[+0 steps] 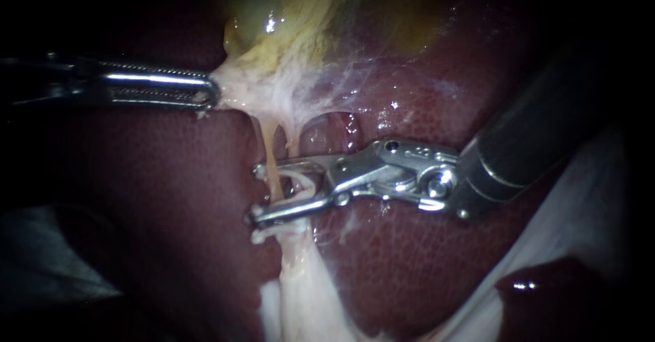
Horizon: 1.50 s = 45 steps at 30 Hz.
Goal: Clipping third clip left tube
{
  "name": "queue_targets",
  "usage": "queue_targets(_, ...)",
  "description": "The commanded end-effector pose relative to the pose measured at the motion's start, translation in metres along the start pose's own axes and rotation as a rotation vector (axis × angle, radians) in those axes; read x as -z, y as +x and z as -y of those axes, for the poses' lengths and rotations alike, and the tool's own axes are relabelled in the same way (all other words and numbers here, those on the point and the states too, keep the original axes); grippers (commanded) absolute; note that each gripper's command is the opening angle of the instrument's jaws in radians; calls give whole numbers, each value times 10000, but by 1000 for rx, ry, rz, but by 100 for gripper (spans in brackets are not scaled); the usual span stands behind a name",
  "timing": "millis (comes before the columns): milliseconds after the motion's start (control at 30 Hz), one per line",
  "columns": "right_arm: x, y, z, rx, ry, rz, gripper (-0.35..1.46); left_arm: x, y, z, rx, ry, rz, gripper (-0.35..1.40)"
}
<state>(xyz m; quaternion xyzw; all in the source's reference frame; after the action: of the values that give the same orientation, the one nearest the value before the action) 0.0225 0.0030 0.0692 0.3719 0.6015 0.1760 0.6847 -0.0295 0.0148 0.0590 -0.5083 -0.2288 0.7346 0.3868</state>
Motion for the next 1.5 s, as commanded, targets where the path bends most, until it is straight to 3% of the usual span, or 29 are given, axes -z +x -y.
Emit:
queue_targets(33,-2,1,0,-4,9,-5,49,0,0,0,1,1,0,-35)
queue_targets(500,-6,35,28,-18,38,-42,45,-1,0,1,0,1,0,-35)
queue_targets(767,-1,38,29,-20,37,-43,24,-1,0,1,0,1,0,-35)
queue_targets(1067,10,41,31,-35,43,-42,-35,-1,0,1,0,1,0,-35)
queue_targets(1500,13,39,29,-77,26,-45,-35,-1,0,1,0,1,0,-35)
